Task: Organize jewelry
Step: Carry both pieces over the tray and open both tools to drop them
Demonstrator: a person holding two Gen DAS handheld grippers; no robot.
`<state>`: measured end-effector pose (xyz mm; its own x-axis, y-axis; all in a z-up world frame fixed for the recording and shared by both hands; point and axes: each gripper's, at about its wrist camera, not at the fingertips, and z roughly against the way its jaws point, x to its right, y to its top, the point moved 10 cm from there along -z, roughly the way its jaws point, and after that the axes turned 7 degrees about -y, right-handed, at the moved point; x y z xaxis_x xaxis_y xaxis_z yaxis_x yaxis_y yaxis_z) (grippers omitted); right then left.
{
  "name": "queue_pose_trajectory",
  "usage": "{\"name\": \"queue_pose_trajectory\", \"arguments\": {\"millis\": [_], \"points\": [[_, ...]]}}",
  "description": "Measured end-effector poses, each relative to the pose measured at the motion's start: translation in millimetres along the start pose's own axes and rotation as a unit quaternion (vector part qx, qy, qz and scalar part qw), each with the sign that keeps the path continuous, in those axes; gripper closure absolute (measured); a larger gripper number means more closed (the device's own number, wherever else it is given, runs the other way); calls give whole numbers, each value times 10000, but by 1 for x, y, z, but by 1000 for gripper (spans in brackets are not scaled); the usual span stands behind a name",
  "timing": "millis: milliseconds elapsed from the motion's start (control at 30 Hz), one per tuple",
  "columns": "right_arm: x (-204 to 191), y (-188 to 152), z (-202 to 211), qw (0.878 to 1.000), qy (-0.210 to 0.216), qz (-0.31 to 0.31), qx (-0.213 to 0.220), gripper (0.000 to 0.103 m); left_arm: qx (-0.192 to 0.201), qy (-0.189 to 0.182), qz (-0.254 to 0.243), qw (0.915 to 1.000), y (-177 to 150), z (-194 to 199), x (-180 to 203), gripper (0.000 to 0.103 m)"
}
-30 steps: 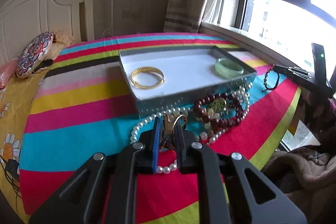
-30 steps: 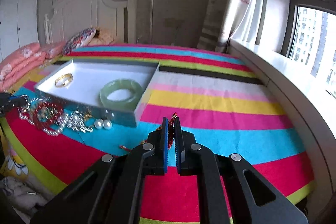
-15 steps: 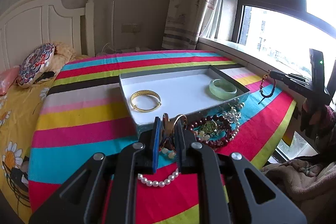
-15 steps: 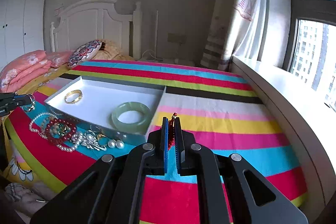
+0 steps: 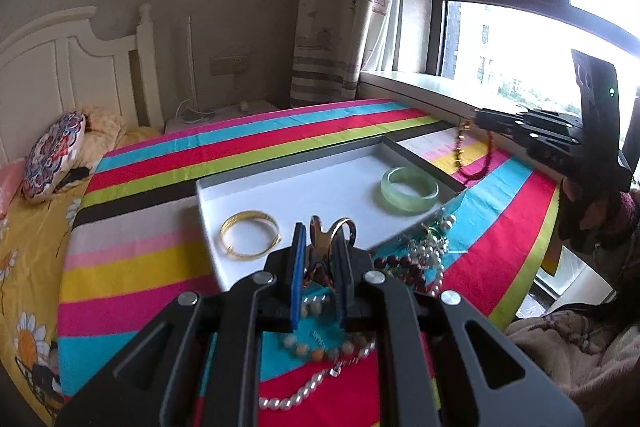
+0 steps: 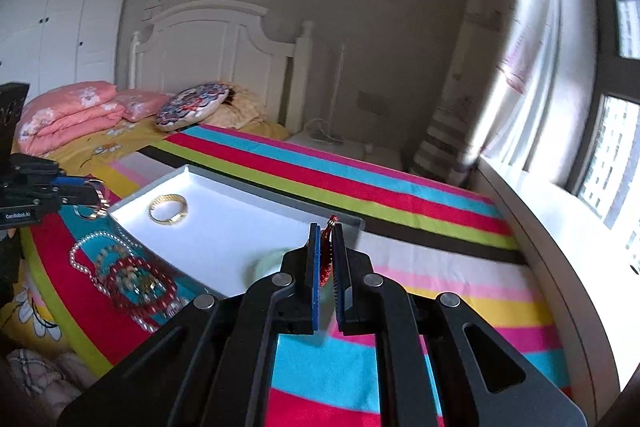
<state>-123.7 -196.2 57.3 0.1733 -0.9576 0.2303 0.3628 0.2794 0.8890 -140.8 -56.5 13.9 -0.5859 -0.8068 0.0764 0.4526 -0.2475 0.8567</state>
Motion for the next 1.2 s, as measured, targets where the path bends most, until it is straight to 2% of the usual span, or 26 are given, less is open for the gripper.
{"name": "queue_pose_trajectory", "arguments": {"millis": [267, 500, 767, 933, 967, 1000, 1033, 1067, 1100, 1200], "points": [[-31, 31, -40, 9991, 349, 233, -15, 94, -237, 1, -72, 9997, 24, -40, 2, 91], [-44, 47, -75, 9981, 571, 115, -190, 94, -556, 17, -104, 9984, 32, -76, 6, 91], [-65, 33, -122, 9917, 1002, -233, -772, 94, -1055, 99, -95, 9943, 18, -117, 6, 91], [-70, 21, -140, 9855, 1187, -480, -1114, 94, -1187, 120, -18, 9929, 15, -129, 1, 90], [-71, 18, -143, 9842, 1191, -470, -1222, 91, -1214, 139, 8, 9925, 14, -130, -2, 88], [-71, 13, -146, 9820, 1191, -447, -1397, 85, -1228, 175, 42, 9923, 13, -131, -5, 72], [-71, 11, -147, 9811, 1204, -462, -1444, 60, -1197, 219, 72, 9925, 14, -129, -8, 49], [-70, 11, -145, 9810, 1224, -500, -1421, 36, -1086, 291, 98, 9936, 16, -125, -11, 39], [-67, 14, -141, 9831, 1184, -529, -1289, 31, -1000, 355, 111, 9943, 19, -122, -14, 31], [-62, 15, -131, 9861, 1099, -450, -1159, 31, -848, 473, 169, 9951, 24, -108, -22, 29]]}}
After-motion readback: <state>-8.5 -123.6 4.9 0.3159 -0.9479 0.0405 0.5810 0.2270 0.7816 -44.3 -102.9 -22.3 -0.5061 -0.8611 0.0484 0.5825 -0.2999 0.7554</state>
